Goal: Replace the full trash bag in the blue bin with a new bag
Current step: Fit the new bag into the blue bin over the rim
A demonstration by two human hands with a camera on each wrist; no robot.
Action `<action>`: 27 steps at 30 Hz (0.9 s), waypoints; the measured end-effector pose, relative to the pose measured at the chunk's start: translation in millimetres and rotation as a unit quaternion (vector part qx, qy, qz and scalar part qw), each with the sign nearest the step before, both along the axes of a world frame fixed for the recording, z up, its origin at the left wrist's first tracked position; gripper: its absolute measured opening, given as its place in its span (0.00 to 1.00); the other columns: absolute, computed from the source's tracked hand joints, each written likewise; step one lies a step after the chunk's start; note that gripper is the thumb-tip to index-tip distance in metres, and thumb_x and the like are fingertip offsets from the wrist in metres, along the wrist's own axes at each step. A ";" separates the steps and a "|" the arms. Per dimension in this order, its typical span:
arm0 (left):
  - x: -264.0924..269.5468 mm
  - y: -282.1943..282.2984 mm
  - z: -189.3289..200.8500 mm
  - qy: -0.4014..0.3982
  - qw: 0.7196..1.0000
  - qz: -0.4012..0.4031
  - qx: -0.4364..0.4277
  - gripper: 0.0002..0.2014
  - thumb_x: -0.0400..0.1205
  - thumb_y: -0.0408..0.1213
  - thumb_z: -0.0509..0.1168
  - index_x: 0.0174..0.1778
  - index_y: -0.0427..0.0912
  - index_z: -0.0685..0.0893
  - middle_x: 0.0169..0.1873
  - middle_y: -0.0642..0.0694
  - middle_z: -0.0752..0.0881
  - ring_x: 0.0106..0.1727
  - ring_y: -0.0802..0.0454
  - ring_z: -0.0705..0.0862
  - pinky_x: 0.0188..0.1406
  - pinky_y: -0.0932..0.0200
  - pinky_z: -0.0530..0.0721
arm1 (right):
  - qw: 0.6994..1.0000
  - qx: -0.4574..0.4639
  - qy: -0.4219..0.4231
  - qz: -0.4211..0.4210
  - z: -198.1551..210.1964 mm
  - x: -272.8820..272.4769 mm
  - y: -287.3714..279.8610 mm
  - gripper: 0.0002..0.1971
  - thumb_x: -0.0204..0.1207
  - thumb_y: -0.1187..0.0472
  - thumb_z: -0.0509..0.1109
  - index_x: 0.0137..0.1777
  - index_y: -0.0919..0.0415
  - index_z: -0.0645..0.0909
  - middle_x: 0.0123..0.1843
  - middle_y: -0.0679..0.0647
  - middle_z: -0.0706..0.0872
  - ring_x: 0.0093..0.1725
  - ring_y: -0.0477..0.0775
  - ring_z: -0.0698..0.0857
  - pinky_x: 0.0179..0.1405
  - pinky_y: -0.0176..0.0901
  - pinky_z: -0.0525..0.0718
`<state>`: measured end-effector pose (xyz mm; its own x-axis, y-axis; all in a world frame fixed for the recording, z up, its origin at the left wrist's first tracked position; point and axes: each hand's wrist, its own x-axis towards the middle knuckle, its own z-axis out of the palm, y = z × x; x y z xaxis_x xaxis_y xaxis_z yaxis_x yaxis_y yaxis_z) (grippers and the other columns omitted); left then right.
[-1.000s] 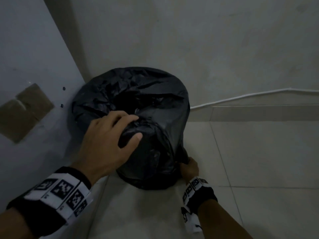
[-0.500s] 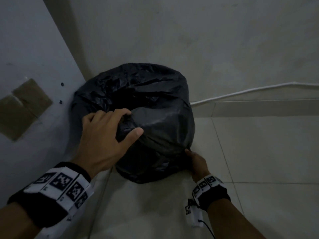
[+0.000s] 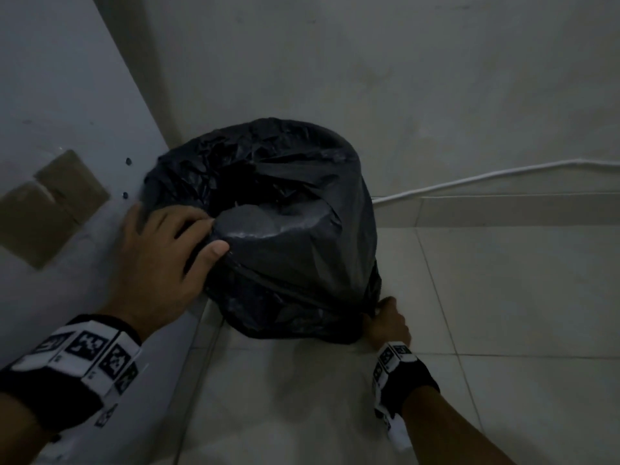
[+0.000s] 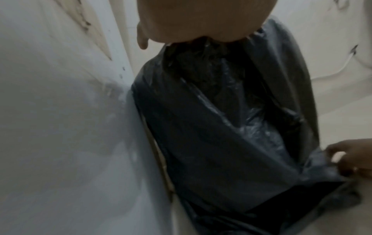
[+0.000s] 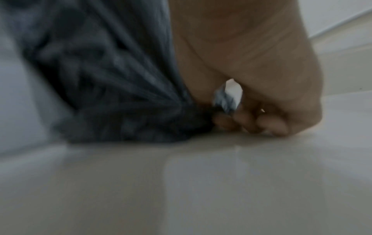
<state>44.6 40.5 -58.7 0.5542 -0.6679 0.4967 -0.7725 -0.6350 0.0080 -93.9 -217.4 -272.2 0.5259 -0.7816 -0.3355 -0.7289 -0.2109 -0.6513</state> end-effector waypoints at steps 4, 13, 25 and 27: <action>-11.4 -10.9 -3.4 0.022 0.998 -0.023 -0.048 0.24 0.85 0.47 0.49 0.60 0.32 0.81 0.58 0.35 0.84 0.62 0.43 0.75 0.76 0.32 0.57 | 0.984 0.009 -0.165 -0.072 17.6 5.9 -7.2 0.25 0.79 0.59 0.67 0.75 0.59 0.66 0.70 0.65 0.75 0.62 0.66 0.80 0.61 0.58 0.80; -18.9 -32.0 -0.6 0.067 0.994 -0.049 -0.066 0.26 0.86 0.52 0.46 0.67 0.40 0.79 0.52 0.47 0.86 0.56 0.49 0.79 0.71 0.45 0.60 | 0.846 -0.113 -0.514 0.082 150.6 21.4 27.7 0.17 0.82 0.44 0.60 0.41 0.58 0.77 0.35 0.51 0.81 0.35 0.48 0.79 0.37 0.38 0.76; -11.1 -17.6 6.2 0.094 0.992 -0.069 -0.048 0.31 0.82 0.66 0.44 0.69 0.47 0.72 0.40 0.63 0.70 0.45 0.62 0.66 0.62 0.54 0.62 | 0.869 -0.174 -0.462 0.032 162.8 33.8 18.9 0.12 0.80 0.61 0.65 0.35 0.61 0.75 0.25 0.48 0.73 0.26 0.46 0.72 0.31 0.49 0.74; -11.4 -16.5 7.8 0.089 0.992 -0.074 -0.048 0.19 0.83 0.63 0.45 0.57 0.57 0.71 0.35 0.66 0.68 0.40 0.61 0.65 0.59 0.50 0.66 | 0.879 -0.141 -0.455 0.036 163.9 32.4 12.3 0.12 0.82 0.56 0.65 0.37 0.58 0.75 0.26 0.46 0.74 0.28 0.47 0.73 0.33 0.50 0.75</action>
<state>33.3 24.0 -50.9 0.5391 -0.7025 0.4646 -0.8376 -0.5052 0.2079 -61.4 -205.2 -108.3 0.5272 -0.7202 0.4510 0.0877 -0.4818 -0.8719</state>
